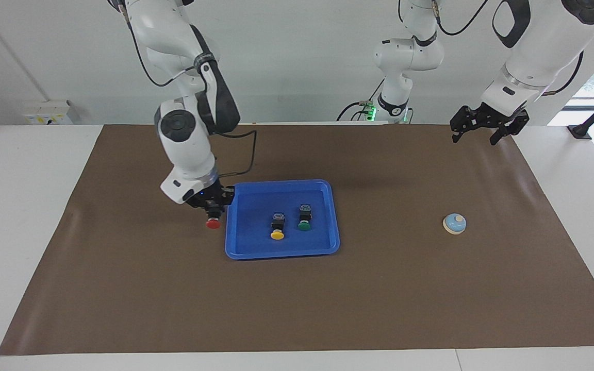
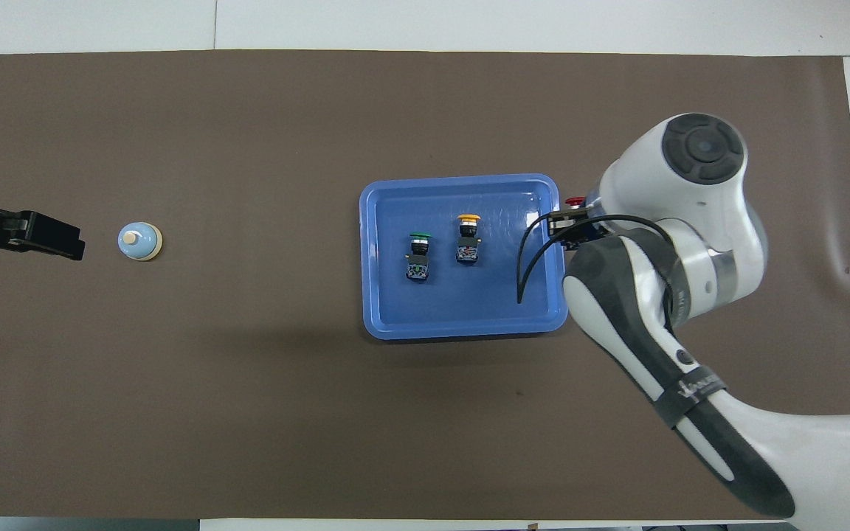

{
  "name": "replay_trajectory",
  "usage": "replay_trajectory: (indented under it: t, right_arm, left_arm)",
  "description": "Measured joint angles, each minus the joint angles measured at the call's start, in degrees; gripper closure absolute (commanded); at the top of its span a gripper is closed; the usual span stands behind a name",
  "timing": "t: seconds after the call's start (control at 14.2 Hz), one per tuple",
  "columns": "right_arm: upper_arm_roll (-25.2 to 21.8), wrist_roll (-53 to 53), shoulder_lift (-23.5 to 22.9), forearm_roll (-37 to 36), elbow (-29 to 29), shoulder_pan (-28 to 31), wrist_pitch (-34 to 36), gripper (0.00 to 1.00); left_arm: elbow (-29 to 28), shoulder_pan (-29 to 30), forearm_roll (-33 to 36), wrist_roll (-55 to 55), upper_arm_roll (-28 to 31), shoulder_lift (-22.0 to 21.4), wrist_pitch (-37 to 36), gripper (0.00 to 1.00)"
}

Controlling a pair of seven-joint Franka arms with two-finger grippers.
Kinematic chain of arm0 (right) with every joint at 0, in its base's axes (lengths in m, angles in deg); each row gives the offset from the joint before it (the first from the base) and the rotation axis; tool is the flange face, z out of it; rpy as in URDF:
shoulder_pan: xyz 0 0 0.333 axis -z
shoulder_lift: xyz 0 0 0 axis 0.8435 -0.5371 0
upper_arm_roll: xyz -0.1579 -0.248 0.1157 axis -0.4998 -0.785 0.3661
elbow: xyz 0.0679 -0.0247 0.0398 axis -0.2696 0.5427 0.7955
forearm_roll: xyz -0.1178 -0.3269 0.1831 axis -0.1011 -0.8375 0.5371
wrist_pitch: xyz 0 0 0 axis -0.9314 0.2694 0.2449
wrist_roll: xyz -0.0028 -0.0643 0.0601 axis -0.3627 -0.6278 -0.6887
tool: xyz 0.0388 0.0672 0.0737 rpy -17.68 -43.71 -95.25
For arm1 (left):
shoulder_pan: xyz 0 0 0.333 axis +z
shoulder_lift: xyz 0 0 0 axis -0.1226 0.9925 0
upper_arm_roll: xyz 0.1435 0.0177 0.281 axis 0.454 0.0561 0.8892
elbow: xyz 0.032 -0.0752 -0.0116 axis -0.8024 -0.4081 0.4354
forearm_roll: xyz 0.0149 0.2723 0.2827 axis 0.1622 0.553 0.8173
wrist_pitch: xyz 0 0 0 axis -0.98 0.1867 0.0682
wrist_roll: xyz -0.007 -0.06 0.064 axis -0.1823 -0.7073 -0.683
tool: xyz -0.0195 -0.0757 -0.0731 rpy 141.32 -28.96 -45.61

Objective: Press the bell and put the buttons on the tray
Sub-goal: 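Carry the red button into the tray and release it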

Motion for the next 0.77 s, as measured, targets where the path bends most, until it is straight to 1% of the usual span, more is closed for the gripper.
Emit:
replay_trajectory:
  t: [0.14, 0.21, 0.35, 0.56, 0.63, 0.7, 0.77]
  right_arm:
    - [3.15, -9.56, -2.89, -3.79, -1.05, -1.78, -1.2, 1.0]
    - [4.07, -12.08, -4.47, -4.53, -1.23, -2.17, -2.65, 1.0]
    - [4.47, -13.42, -7.36, -4.79, -1.21, -2.18, -5.26, 1.0]
    - [4.35, -13.65, -9.14, -4.79, -0.93, -1.82, -6.79, 1.0]
    - [4.35, -13.66, -9.2, -4.79, -0.48, -1.79, -7.51, 0.93]
    - [4.36, -13.69, -9.2, -4.79, -0.06, -1.8, -7.71, 0.73]
    - [4.37, -13.73, -9.19, -4.79, 0.22, -1.8, -7.64, 0.43]
  left_arm:
    - [0.0, 0.0, 0.0, 0.0, 0.0, 0.0, 0.0, 0.0]
    - [0.0, 0.0, 0.0, 0.0, 0.0, 0.0, 0.0, 0.0]
    - [0.0, 0.0, 0.0, 0.0, 0.0, 0.0, 0.0, 0.0]
    - [0.0, 0.0, 0.0, 0.0, 0.0, 0.0, 0.0, 0.0]
    - [0.0, 0.0, 0.0, 0.0, 0.0, 0.0, 0.0, 0.0]
    - [0.0, 0.0, 0.0, 0.0, 0.0, 0.0, 0.0, 0.0]
    - [0.0, 0.0, 0.0, 0.0, 0.0, 0.0, 0.0, 0.0]
